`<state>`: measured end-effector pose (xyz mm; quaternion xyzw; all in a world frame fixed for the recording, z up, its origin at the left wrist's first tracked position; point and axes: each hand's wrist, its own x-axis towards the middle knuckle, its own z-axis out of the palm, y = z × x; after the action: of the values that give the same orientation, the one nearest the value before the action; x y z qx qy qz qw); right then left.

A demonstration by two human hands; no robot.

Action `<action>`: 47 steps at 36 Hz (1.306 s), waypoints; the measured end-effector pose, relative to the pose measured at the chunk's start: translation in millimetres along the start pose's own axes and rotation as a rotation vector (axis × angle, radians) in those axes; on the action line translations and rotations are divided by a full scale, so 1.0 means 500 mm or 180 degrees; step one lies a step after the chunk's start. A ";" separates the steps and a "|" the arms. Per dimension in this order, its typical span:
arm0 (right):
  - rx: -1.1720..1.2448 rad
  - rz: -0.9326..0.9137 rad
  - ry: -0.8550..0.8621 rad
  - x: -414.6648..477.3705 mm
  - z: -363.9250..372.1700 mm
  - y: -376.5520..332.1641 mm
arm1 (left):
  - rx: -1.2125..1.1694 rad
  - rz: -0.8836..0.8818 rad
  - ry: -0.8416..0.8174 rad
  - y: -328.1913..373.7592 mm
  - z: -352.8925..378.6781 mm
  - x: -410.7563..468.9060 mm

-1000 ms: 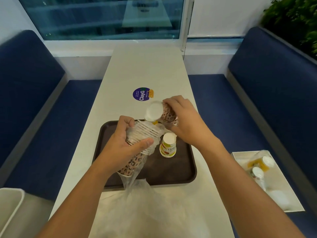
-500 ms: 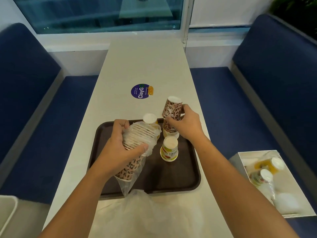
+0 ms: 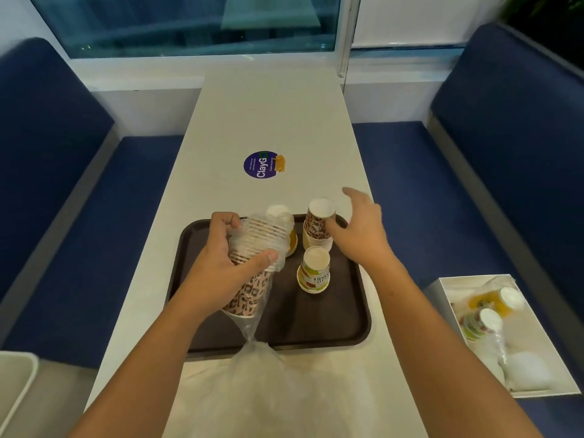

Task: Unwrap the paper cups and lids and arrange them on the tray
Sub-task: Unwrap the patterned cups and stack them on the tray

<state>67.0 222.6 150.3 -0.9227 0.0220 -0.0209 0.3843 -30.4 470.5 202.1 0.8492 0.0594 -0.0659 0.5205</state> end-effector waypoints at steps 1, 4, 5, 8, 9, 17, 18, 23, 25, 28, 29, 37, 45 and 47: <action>0.0158 -0.0092 0.0298 -0.015 -0.012 -0.019 | -0.0032 0.0008 0.0015 0.004 -0.003 -0.003; 0.1045 -0.0212 0.0442 -0.075 -0.023 -0.084 | -0.0131 0.0070 0.0014 0.016 -0.007 -0.013; 0.1363 -0.0239 0.0169 -0.099 -0.019 -0.105 | -0.0144 0.0089 -0.0003 0.022 -0.006 -0.017; 0.1764 -0.0658 -0.0325 -0.157 0.009 -0.138 | -0.0202 0.0175 -0.0054 0.038 0.001 -0.030; 0.1761 -0.0785 -0.0215 -0.170 0.019 -0.142 | -0.0230 0.0202 -0.0047 0.042 0.003 -0.034; 0.1598 -0.1312 0.1275 -0.236 0.059 -0.146 | -0.0344 0.0286 0.0382 0.042 0.007 -0.071; 0.1452 -0.1476 0.1322 -0.241 0.063 -0.143 | -0.0446 0.0264 0.0443 0.038 0.007 -0.073; 0.1675 -0.1108 0.0582 -0.271 0.056 -0.156 | -0.0818 0.0238 0.0482 0.041 -0.002 -0.088; 0.2055 -0.0660 0.0176 -0.279 0.046 -0.167 | -0.0824 0.0296 0.0471 0.038 -0.004 -0.093; 0.2346 -0.0167 -0.0066 -0.270 0.030 -0.183 | -0.0847 0.0369 0.0489 0.035 -0.001 -0.097; 0.2295 -0.0083 -0.0135 -0.266 0.028 -0.188 | -0.0876 0.0381 0.0489 0.034 0.003 -0.097; 0.2601 0.0495 -0.0649 -0.272 0.059 -0.219 | -0.1082 0.0340 0.0704 0.052 0.031 -0.101; 0.3592 0.0716 -0.1247 -0.278 0.065 -0.213 | -0.0731 0.0144 0.0403 0.079 0.008 -0.078; 0.3463 0.0581 -0.1246 -0.284 0.059 -0.214 | -0.1036 -0.0038 0.0405 0.085 0.003 -0.076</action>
<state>-70.7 326.8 202.4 -0.5738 0.0161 0.1748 0.8000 -60.4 448.6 245.3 0.7558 0.1072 -0.0047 0.6460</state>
